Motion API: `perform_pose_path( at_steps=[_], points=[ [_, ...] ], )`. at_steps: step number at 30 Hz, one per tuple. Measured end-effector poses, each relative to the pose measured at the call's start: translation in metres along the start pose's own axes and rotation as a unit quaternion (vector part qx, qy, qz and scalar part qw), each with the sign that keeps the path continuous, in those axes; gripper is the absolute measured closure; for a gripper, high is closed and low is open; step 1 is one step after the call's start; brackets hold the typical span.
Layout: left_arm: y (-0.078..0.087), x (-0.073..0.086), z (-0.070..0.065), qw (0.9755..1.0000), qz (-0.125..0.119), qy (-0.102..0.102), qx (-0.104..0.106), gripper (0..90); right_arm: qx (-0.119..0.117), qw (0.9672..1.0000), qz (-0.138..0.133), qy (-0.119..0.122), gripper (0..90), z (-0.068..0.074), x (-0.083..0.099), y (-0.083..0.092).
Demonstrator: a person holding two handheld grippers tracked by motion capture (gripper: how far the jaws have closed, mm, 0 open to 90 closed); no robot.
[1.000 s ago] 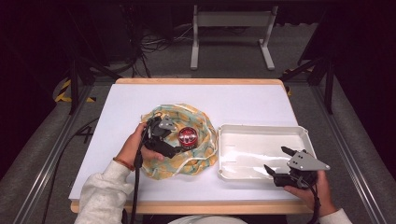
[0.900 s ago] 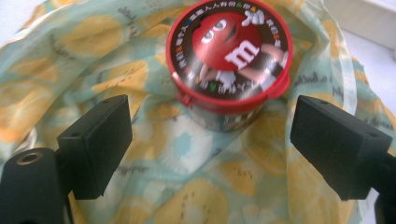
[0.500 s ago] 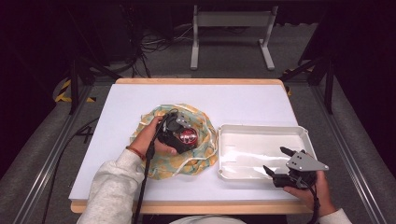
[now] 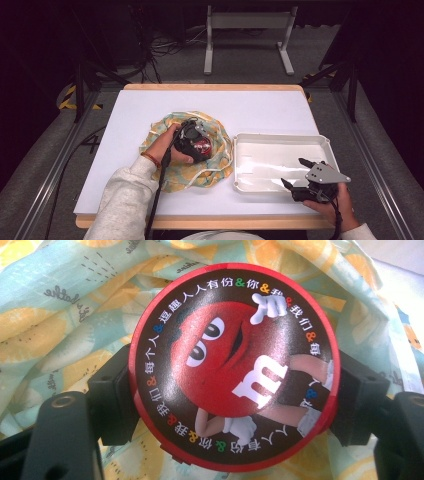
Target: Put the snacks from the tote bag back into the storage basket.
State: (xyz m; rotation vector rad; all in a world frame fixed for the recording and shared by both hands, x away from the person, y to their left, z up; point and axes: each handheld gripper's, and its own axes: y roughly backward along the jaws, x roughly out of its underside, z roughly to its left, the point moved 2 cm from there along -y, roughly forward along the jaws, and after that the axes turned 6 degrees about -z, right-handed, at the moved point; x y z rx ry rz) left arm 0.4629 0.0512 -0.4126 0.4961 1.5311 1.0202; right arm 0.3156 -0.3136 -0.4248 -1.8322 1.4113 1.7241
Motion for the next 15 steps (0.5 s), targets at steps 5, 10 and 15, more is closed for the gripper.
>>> perform_pose_path(
  at_steps=[5,10,15],
  points=[
    [0.005,0.0,0.001,0.9999,0.005,0.009,-0.007,25.1,0.0,1.0,0.0,0.001,14.6,0.0,-0.001,0.001],
    [0.009,0.002,0.003,0.9995,0.004,0.019,-0.024,25.2,0.0,1.0,-0.003,0.002,14.6,0.0,-0.001,0.001],
    [0.014,0.005,0.004,0.9992,0.003,0.023,-0.032,25.2,-0.001,1.0,-0.004,0.004,14.6,0.001,-0.001,0.001]
  ],
)
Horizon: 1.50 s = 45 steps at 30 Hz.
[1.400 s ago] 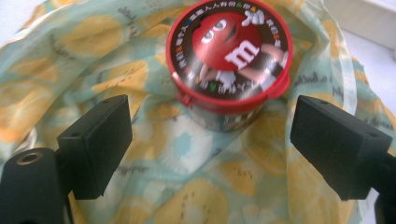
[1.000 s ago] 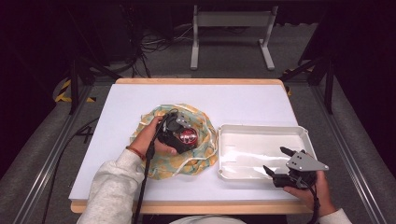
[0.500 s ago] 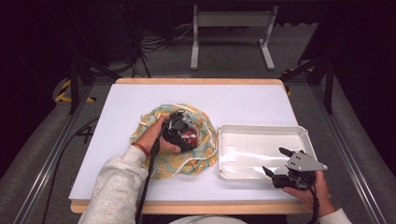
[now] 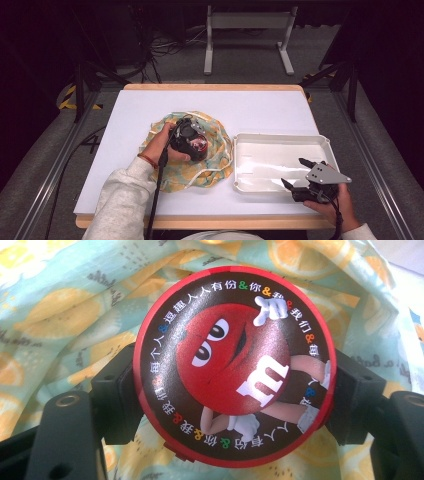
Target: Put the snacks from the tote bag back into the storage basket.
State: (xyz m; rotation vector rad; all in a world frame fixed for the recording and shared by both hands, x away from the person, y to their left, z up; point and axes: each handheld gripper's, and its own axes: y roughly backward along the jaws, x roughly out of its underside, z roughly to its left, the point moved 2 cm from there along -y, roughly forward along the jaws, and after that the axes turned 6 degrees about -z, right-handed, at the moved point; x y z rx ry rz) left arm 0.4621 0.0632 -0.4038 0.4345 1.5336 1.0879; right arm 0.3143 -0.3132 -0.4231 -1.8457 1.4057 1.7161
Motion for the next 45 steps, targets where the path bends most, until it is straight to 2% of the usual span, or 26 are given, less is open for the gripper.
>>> perform_pose_path(
  at_steps=[10,23,28,31,33,39,41,42,45],
  points=[
    [0.009,0.005,0.003,0.9999,-0.001,0.009,-0.011,25.2,-0.001,1.0,0.0,0.001,14.6,0.0,0.0,0.0],
    [0.019,-0.001,-0.002,0.9998,0.005,-0.004,-0.017,25.3,-0.002,1.0,-0.003,0.0,14.6,0.001,-0.001,-0.001],
    [0.026,-0.009,-0.004,0.9997,0.007,-0.011,-0.022,25.3,-0.001,1.0,-0.005,-0.001,14.3,0.001,-0.001,-0.001],
    [0.031,-0.02,-0.007,0.9995,0.007,-0.02,-0.024,25.3,0.0,1.0,-0.006,0.0,14.3,0.001,-0.001,0.0],
    [0.031,-0.024,-0.009,0.9996,0.002,-0.021,-0.019,25.3,0.0,1.0,-0.006,0.0,14.3,0.001,-0.001,0.0],
    [0.031,-0.039,-0.018,0.999,-0.003,-0.042,-0.011,25.3,0.001,1.0,-0.005,0.0,14.3,0.001,-0.001,0.0],
    [0.031,-0.043,-0.019,0.9991,-0.003,-0.042,-0.01,25.3,0.001,1.0,-0.005,0.0,14.4,0.001,-0.001,0.0],
    [0.031,-0.047,-0.021,0.9987,0.003,-0.051,-0.009,25.3,0.001,1.0,-0.005,0.0,14.4,0.001,-0.001,0.0],
    [0.031,-0.053,-0.024,0.9984,0.004,-0.056,-0.006,25.3,0.001,1.0,-0.005,0.0,14.3,0.001,-0.001,0.0]
  ],
)
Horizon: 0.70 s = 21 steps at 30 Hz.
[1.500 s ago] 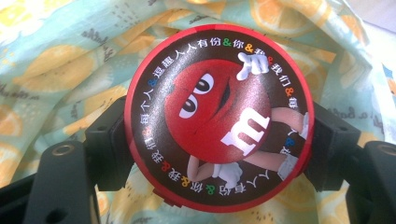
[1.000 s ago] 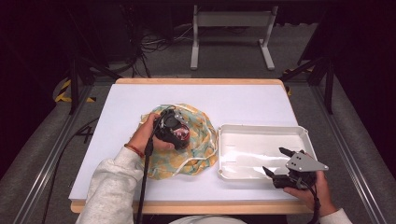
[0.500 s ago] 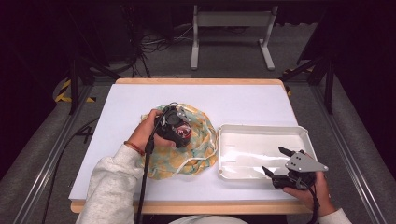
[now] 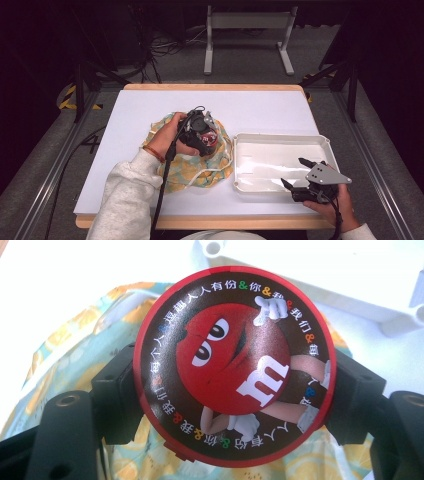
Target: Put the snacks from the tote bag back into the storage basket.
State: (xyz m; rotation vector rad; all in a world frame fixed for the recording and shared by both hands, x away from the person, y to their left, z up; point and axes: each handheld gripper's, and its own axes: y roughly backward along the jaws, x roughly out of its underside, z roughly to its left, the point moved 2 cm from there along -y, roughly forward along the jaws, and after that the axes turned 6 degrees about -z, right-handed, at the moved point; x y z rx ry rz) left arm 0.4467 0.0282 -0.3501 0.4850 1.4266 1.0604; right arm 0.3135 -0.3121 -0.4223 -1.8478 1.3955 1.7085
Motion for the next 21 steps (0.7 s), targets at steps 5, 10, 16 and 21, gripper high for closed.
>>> perform_pose_path(
  at_steps=[5,10,16,21],
  points=[
    [0.0,-0.008,-0.001,1.0,-0.002,-0.007,0.005,25.3,0.0,1.0,0.0,-0.001,14.4,0.0,0.0,0.0],
    [-0.001,-0.014,-0.004,0.9999,0.001,-0.012,0.009,25.3,0.001,1.0,0.0,-0.001,14.4,-0.001,0.0,0.0],
    [-0.002,-0.019,-0.007,0.9998,-0.004,-0.016,0.011,25.3,0.001,1.0,0.001,-0.001,14.7,-0.001,0.0,0.0],
    [-0.001,-0.024,-0.011,0.9997,-0.005,-0.022,0.013,25.3,0.002,1.0,0.001,-0.001,14.6,-0.001,0.001,0.0]
  ],
)
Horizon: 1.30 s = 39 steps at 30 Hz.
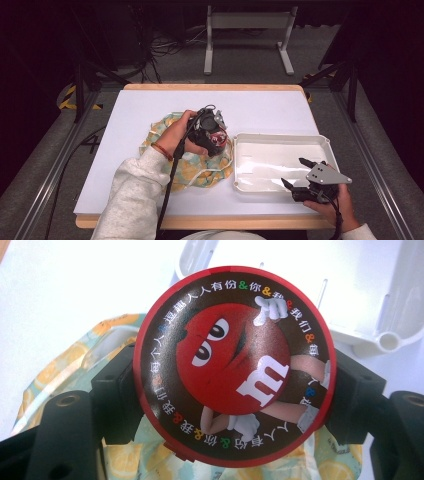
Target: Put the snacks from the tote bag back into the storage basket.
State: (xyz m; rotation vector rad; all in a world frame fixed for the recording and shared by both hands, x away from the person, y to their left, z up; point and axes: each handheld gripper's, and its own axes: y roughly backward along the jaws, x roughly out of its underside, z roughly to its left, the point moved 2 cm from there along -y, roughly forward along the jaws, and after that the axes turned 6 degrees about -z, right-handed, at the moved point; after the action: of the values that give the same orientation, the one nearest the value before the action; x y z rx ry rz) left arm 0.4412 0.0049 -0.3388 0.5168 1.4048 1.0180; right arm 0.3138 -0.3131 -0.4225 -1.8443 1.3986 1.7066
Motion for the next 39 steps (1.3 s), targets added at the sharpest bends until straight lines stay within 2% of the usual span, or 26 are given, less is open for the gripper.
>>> perform_pose_path(
  at_steps=[26,27,30,39],
  points=[
    [-0.019,-0.027,-0.015,0.9994,-0.009,-0.018,0.027,25.3,0.0,1.0,0.0,-0.001,14.6,0.0,0.0,0.001],
    [-0.021,-0.03,-0.016,0.9993,-0.005,-0.025,0.029,25.3,0.0,1.0,0.0,-0.001,14.6,0.0,0.0,0.001],
    [-0.024,-0.032,-0.018,0.9992,-0.005,-0.022,0.032,25.3,0.001,1.0,-0.001,-0.002,14.6,0.0,0.0,0.001],
    [-0.035,-0.04,-0.026,0.9981,-0.005,-0.038,0.048,25.3,0.001,1.0,0.001,-0.001,14.4,0.0,0.0,0.001]
  ],
)
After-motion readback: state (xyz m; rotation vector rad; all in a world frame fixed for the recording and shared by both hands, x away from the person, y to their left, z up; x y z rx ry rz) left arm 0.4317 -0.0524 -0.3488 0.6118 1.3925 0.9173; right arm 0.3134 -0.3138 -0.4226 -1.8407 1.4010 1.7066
